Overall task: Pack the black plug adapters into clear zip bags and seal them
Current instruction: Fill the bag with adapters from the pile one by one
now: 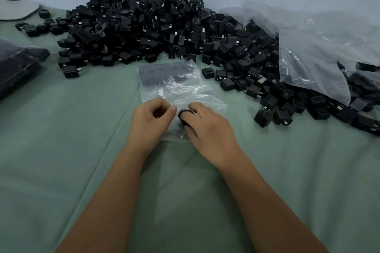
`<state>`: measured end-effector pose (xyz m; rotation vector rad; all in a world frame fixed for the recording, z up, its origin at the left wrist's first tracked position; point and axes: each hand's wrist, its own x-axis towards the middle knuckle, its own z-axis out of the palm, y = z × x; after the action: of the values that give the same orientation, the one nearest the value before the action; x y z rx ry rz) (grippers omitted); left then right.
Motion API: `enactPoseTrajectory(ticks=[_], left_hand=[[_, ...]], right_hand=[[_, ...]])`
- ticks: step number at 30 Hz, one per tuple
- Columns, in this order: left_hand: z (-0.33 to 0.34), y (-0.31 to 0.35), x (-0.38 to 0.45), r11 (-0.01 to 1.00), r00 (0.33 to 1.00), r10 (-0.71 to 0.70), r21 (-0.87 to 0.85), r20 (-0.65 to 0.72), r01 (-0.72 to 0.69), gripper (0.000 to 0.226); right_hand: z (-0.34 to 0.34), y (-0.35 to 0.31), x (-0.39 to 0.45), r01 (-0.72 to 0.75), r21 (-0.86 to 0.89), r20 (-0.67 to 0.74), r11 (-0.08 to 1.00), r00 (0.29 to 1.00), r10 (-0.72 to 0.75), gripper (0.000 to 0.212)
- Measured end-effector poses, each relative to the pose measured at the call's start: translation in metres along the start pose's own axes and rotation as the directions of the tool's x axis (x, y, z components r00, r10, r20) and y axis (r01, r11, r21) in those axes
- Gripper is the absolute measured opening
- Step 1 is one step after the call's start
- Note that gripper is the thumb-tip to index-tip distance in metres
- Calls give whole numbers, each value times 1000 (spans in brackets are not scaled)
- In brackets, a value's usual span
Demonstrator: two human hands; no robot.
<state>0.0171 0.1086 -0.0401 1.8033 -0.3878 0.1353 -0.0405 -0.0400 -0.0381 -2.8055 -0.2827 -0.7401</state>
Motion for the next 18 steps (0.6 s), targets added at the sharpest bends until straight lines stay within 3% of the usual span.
enactPoseTrajectory(ticks=[5, 8, 13, 18], left_hand=[[1, 4, -3, 998, 995, 58, -10, -82, -59, 23], [1, 6, -4, 995, 986, 99, -10, -134, -102, 23], [4, 10, -8, 964, 955, 264, 70, -134, -256, 17], [6, 9, -8, 917, 921, 381, 159, -77, -366, 17]], right_hand=[[-1, -4, 1, -40, -98, -11, 994, 999, 39, 11], [-2, -8, 1, -84, -151, 28, 985, 996, 90, 24], [6, -10, 6, -157, -230, 234, 960, 949, 211, 53], [8, -3, 9, -170, -273, 159, 947, 963, 218, 39]])
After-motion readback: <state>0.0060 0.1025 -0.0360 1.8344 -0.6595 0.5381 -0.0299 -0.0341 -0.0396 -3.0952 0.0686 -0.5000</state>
